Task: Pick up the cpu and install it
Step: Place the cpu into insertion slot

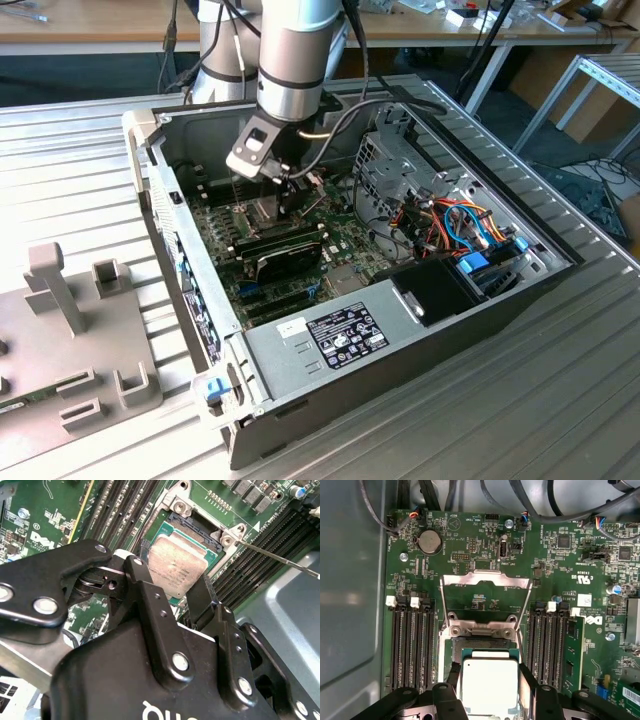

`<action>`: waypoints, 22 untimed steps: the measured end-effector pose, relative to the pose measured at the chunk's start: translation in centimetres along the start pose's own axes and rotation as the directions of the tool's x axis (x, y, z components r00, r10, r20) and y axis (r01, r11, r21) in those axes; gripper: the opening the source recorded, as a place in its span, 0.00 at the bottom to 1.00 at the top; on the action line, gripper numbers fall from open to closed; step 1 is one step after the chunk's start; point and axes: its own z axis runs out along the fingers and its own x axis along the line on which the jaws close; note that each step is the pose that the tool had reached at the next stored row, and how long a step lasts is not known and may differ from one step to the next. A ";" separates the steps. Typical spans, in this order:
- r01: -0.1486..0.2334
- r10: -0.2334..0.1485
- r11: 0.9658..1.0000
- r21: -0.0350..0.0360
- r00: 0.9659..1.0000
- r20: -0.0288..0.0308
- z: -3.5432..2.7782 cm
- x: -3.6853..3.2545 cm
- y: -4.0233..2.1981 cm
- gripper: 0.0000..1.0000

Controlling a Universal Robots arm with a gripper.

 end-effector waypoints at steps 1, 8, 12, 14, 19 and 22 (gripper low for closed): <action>0.000 0.000 1.000 0.000 1.000 0.000 0.00 0.00 0.00 0.55; 0.000 0.000 1.000 0.000 1.000 0.000 -0.03 0.01 0.00 0.55; 0.000 0.000 1.000 0.000 1.000 0.000 -0.11 0.01 0.01 0.55; 0.000 0.000 1.000 0.000 1.000 0.000 -0.12 0.01 0.00 0.55; 0.000 0.000 1.000 0.011 1.000 0.000 -0.14 0.00 0.00 0.55; 0.000 0.000 1.000 0.011 1.000 -0.001 -0.12 0.01 0.00 0.55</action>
